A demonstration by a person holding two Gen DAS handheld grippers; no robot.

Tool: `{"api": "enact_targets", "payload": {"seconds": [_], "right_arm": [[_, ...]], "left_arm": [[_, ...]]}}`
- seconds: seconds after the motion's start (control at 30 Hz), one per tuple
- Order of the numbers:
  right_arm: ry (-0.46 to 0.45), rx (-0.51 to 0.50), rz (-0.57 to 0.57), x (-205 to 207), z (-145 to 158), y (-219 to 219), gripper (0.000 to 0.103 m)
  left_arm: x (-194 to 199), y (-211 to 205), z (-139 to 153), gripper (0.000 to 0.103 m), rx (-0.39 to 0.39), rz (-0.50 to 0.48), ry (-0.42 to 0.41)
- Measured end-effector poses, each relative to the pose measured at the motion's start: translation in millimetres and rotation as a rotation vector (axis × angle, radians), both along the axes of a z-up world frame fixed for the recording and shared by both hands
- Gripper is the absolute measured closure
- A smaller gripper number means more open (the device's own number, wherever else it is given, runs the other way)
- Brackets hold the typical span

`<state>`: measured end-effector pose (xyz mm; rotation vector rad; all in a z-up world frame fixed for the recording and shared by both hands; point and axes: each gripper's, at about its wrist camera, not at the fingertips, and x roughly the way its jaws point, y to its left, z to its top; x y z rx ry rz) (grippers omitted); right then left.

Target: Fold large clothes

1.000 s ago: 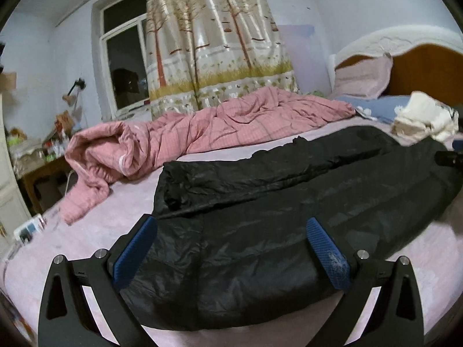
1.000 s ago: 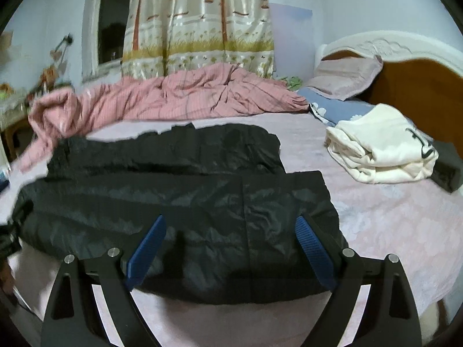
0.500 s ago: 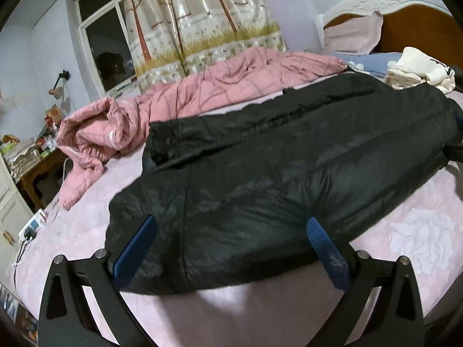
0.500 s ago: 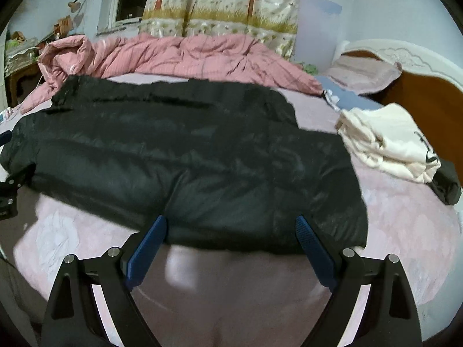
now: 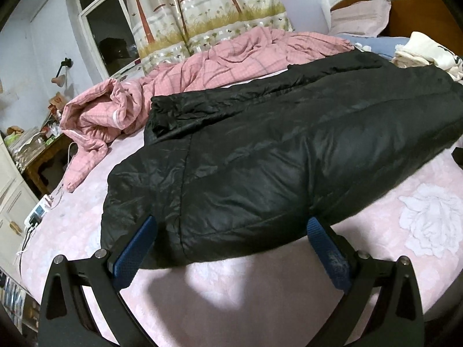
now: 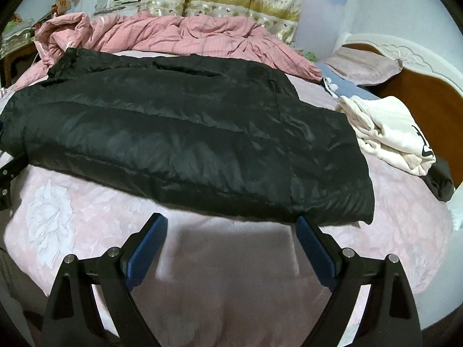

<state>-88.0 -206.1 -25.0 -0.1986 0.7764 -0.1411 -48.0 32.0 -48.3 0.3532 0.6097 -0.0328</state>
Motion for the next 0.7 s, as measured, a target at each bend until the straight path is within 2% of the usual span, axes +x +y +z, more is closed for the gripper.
{"api": "enact_targets", "payload": {"seconds": [0.17,0.27,0.4,0.47,0.53,0.6,0.7], "right_arm": [[-0.051,-0.036,-0.061,2.9,5.2,-6.8,0.011],[-0.069,0.004,-0.104,2.3,10.5,-21.1,0.011],[-0.058,0.101,-0.143,2.8,12.7,-43.1,0.011],[-0.056,0.097,-0.132,2.3,12.2,-42.7,0.011],[-0.057,0.059,-0.076,1.0,12.8,-31.2,0.011],[-0.039,0.025,-0.005,-0.2,10.6,-16.5,0.011],[-0.009,-0.049,0.054,1.2,2.7,3.8,0.011]], "left_arm": [[2.3,3.3,4.6,0.0,-0.017,0.012,-0.037],[-1.1,6.4,10.2,0.0,-0.025,0.014,-0.066],[2.9,14.7,9.3,0.0,-0.047,0.032,-0.037],[2.8,16.1,9.8,0.0,-0.044,0.029,-0.038],[0.5,12.7,9.2,0.0,-0.015,0.007,-0.043],[-1.9,0.8,1.2,0.0,0.078,-0.057,-0.009],[-11.1,-10.6,-4.0,0.006,0.159,-0.098,-0.042]]}}
